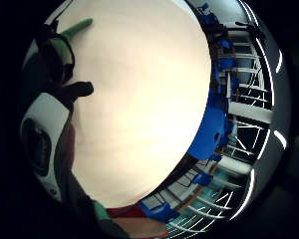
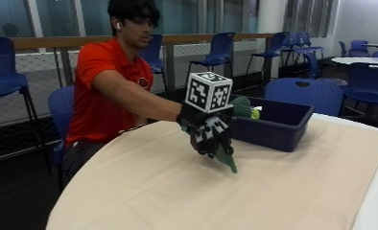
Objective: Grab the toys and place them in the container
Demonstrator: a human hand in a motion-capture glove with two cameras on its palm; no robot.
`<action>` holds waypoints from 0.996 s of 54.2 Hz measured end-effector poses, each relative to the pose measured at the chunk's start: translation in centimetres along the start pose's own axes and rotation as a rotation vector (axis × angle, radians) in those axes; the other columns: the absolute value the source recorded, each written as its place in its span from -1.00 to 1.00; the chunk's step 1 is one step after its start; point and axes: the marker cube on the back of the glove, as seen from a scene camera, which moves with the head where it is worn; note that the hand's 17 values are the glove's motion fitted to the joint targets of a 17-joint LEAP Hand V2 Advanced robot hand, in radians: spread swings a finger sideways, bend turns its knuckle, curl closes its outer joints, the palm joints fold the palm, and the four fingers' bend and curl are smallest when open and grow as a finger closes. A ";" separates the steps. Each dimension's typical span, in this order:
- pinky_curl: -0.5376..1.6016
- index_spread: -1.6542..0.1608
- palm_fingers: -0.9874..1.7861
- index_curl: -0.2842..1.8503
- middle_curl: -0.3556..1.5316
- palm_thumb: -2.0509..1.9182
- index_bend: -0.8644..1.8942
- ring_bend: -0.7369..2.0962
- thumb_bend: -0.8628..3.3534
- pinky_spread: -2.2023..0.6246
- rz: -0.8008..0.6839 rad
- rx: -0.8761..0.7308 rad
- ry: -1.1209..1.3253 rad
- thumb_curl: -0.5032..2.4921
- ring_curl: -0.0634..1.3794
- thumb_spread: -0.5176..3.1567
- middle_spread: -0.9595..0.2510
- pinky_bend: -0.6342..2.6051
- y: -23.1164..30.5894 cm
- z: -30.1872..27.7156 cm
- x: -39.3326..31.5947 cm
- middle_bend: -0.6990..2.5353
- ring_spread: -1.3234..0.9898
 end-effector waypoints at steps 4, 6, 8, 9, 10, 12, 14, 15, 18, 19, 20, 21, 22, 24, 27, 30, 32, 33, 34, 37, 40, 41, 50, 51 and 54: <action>-0.21 0.41 0.25 -0.29 -0.47 0.32 -0.03 0.15 -0.50 0.26 -0.013 0.029 -0.010 -0.31 -0.38 -0.09 0.20 0.13 1.5 -1.9 0.7 -0.36 -0.21; -0.21 0.41 0.26 -0.28 -0.46 0.33 -0.04 0.14 -0.50 0.26 -0.024 0.056 -0.014 -0.29 -0.37 -0.11 0.18 0.12 2.4 -3.3 0.9 -0.36 -0.23; -0.21 0.41 0.28 -0.26 -0.45 0.33 -0.03 0.13 -0.51 0.25 -0.034 0.083 -0.015 -0.28 -0.38 -0.12 0.15 0.11 3.3 -4.8 1.1 -0.36 -0.24; -0.21 0.41 0.28 -0.26 -0.45 0.33 -0.04 0.13 -0.51 0.25 -0.039 0.095 -0.015 -0.28 -0.38 -0.13 0.15 0.10 3.8 -5.5 1.0 -0.37 -0.24; -0.21 0.41 0.28 -0.26 -0.44 0.34 -0.04 0.13 -0.51 0.25 -0.044 0.107 -0.016 -0.27 -0.38 -0.14 0.13 0.10 4.2 -6.3 1.0 -0.36 -0.25; -0.21 0.40 0.29 -0.24 -0.44 0.34 -0.04 0.12 -0.51 0.25 -0.056 0.133 -0.018 -0.26 -0.38 -0.15 0.12 0.09 5.2 -7.8 0.6 -0.37 -0.26; -0.21 0.40 0.29 -0.23 -0.43 0.34 -0.05 0.12 -0.52 0.25 -0.070 0.155 -0.022 -0.25 -0.38 -0.16 0.10 0.08 6.1 -9.3 0.1 -0.37 -0.27; -0.20 0.40 0.29 -0.23 -0.43 0.34 -0.05 0.11 -0.52 0.25 -0.080 0.165 -0.026 -0.25 -0.38 -0.17 0.09 0.08 6.5 -9.9 -0.3 -0.38 -0.27; -0.20 0.40 0.30 -0.21 -0.42 0.34 -0.06 0.11 -0.52 0.24 -0.117 0.189 -0.041 -0.23 -0.38 -0.18 0.08 0.07 7.8 -11.8 -1.7 -0.39 -0.28; -0.20 0.39 0.30 -0.21 -0.42 0.35 -0.07 0.10 -0.53 0.24 -0.132 0.198 -0.044 -0.23 -0.38 -0.19 0.07 0.07 8.2 -12.4 -2.4 -0.39 -0.28; -0.20 0.39 0.31 -0.20 -0.42 0.35 -0.07 0.10 -0.53 0.24 -0.148 0.207 -0.046 -0.22 -0.38 -0.19 0.07 0.07 8.6 -13.0 -3.1 -0.39 -0.28; -0.20 0.39 0.31 -0.20 -0.41 0.35 -0.07 0.10 -0.53 0.24 -0.165 0.217 -0.048 -0.22 -0.38 -0.19 0.07 0.06 9.0 -13.5 -3.9 -0.39 -0.29; -0.20 0.39 0.31 -0.19 -0.41 0.35 -0.08 0.09 -0.53 0.24 -0.183 0.227 -0.051 -0.21 -0.39 -0.20 0.06 0.06 9.4 -14.0 -4.7 -0.40 -0.29; -0.20 0.39 0.31 -0.18 -0.41 0.35 -0.08 0.09 -0.53 0.24 -0.214 0.246 -0.059 -0.21 -0.38 -0.20 0.06 0.06 10.0 -14.9 -6.2 -0.40 -0.29; -0.20 0.38 0.32 -0.17 -0.40 0.35 -0.09 0.08 -0.54 0.24 -0.249 0.263 -0.077 -0.19 -0.38 -0.21 0.05 0.05 10.8 -15.8 -8.5 -0.41 -0.29; -0.19 0.38 0.32 -0.16 -0.39 0.35 -0.11 0.07 -0.54 0.24 -0.289 0.273 -0.100 -0.18 -0.38 -0.22 0.04 0.04 11.6 -16.6 -11.0 -0.42 -0.30; -0.19 0.37 0.32 -0.14 -0.39 0.35 -0.11 0.07 -0.54 0.24 -0.322 0.282 -0.105 -0.17 -0.38 -0.22 0.04 0.04 12.0 -17.0 -12.8 -0.42 -0.30; -0.19 0.37 0.32 -0.14 -0.39 0.35 -0.12 0.07 -0.54 0.24 -0.338 0.287 -0.105 -0.17 -0.38 -0.22 0.04 0.04 12.2 -17.3 -13.6 -0.43 -0.30; -0.19 0.37 0.33 -0.13 -0.38 0.35 -0.12 0.06 -0.55 0.24 -0.355 0.292 -0.106 -0.17 -0.38 -0.23 0.04 0.03 12.4 -17.5 -14.5 -0.43 -0.30; -0.19 0.37 0.33 -0.12 -0.38 0.35 -0.13 0.06 -0.55 0.24 -0.393 0.300 -0.119 -0.16 -0.38 -0.23 0.03 0.03 12.8 -18.1 -16.9 -0.44 -0.30; -0.19 0.36 0.33 -0.10 -0.37 0.35 -0.14 0.05 -0.55 0.24 -0.402 0.307 -0.119 -0.15 -0.38 -0.23 0.03 0.02 12.8 -18.6 -18.5 -0.45 -0.31; -0.19 0.36 0.33 -0.10 -0.37 0.35 -0.15 0.05 -0.56 0.24 -0.400 0.309 -0.116 -0.14 -0.38 -0.23 0.03 0.02 12.7 -18.7 -18.9 -0.45 -0.30; -0.18 0.34 0.33 -0.04 -0.36 0.35 -0.17 0.03 -0.57 0.24 -0.382 0.253 -0.122 -0.12 -0.37 -0.24 0.02 0.01 12.0 -18.1 -21.7 -0.46 -0.31; -0.18 0.34 0.33 -0.04 -0.36 0.35 -0.18 0.03 -0.57 0.24 -0.372 0.227 -0.121 -0.12 -0.37 -0.24 0.02 0.01 11.8 -17.9 -21.7 -0.46 -0.31; -0.17 0.33 0.28 -0.01 -0.38 0.35 -0.19 0.03 -0.57 0.23 -0.368 0.157 -0.101 -0.11 -0.36 -0.23 0.04 0.02 11.6 -16.8 -21.7 -0.49 -0.29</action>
